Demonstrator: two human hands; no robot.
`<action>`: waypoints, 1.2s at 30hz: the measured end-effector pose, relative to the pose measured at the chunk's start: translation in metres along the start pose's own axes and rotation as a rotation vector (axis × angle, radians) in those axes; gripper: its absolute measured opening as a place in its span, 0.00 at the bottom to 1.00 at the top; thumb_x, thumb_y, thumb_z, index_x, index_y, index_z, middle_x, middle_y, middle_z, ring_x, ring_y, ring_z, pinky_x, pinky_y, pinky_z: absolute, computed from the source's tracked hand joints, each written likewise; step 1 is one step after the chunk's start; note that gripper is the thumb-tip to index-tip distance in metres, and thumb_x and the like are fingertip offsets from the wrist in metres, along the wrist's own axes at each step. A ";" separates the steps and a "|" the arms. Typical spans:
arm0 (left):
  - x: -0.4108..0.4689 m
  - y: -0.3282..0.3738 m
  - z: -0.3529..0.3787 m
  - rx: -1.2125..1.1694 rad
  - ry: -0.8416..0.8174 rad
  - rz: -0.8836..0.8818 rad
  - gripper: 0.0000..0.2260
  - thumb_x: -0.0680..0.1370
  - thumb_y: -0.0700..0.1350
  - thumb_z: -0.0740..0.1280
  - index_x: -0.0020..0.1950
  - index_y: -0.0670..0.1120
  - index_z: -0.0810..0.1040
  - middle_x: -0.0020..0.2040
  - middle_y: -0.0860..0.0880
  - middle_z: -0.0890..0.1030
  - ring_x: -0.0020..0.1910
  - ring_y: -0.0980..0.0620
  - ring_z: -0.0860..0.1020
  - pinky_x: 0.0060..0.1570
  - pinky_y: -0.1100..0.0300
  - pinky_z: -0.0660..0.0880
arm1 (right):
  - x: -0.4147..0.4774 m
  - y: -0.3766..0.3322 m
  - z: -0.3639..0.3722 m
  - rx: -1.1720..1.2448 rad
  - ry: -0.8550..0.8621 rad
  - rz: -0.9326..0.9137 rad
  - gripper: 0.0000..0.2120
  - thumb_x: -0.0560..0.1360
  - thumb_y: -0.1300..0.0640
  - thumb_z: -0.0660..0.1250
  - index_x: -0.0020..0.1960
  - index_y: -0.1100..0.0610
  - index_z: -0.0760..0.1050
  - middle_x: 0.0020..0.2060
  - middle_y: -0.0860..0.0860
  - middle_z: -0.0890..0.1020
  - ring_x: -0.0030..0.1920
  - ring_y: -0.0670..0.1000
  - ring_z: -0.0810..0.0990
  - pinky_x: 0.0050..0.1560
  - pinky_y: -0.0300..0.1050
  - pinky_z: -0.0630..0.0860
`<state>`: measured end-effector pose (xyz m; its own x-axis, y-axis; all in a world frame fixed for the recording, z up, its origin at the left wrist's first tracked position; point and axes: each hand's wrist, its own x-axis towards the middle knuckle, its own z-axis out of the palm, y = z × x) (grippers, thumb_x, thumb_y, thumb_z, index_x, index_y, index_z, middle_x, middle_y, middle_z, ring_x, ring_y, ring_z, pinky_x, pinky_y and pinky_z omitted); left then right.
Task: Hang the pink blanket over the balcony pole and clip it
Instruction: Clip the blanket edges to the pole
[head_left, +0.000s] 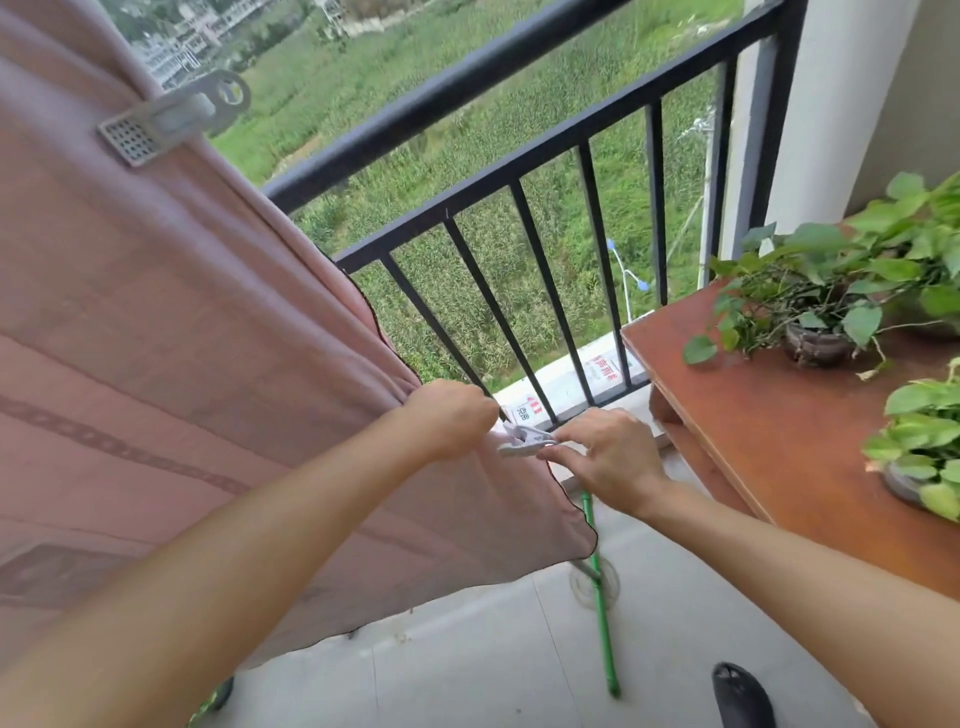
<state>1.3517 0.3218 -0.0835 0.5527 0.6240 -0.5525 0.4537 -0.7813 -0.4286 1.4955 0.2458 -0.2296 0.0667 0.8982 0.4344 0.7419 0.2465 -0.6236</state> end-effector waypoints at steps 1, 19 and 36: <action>0.000 -0.001 0.001 0.002 0.010 0.000 0.09 0.76 0.36 0.59 0.49 0.42 0.78 0.39 0.49 0.74 0.43 0.45 0.78 0.36 0.56 0.69 | 0.000 0.001 0.003 -0.010 -0.020 -0.007 0.22 0.69 0.35 0.61 0.36 0.51 0.83 0.29 0.47 0.82 0.33 0.53 0.80 0.34 0.44 0.72; -0.002 -0.002 0.007 -0.120 0.170 0.010 0.07 0.75 0.40 0.59 0.41 0.51 0.71 0.37 0.53 0.73 0.38 0.49 0.72 0.36 0.57 0.68 | 0.009 0.005 0.054 0.180 -0.370 0.215 0.22 0.71 0.36 0.66 0.62 0.43 0.76 0.55 0.40 0.81 0.48 0.44 0.80 0.45 0.44 0.75; 0.049 0.184 -0.008 -0.515 0.386 0.406 0.18 0.74 0.50 0.63 0.64 0.52 0.73 0.57 0.49 0.74 0.57 0.47 0.74 0.49 0.53 0.73 | -0.196 0.085 -0.135 -0.253 -0.375 0.817 0.26 0.70 0.39 0.67 0.66 0.43 0.71 0.56 0.42 0.80 0.54 0.46 0.78 0.51 0.42 0.73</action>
<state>1.4672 0.2089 -0.1836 0.9081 0.3238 -0.2656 0.3795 -0.9044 0.1949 1.6357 0.0416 -0.2804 0.4449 0.8276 -0.3424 0.6860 -0.5607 -0.4637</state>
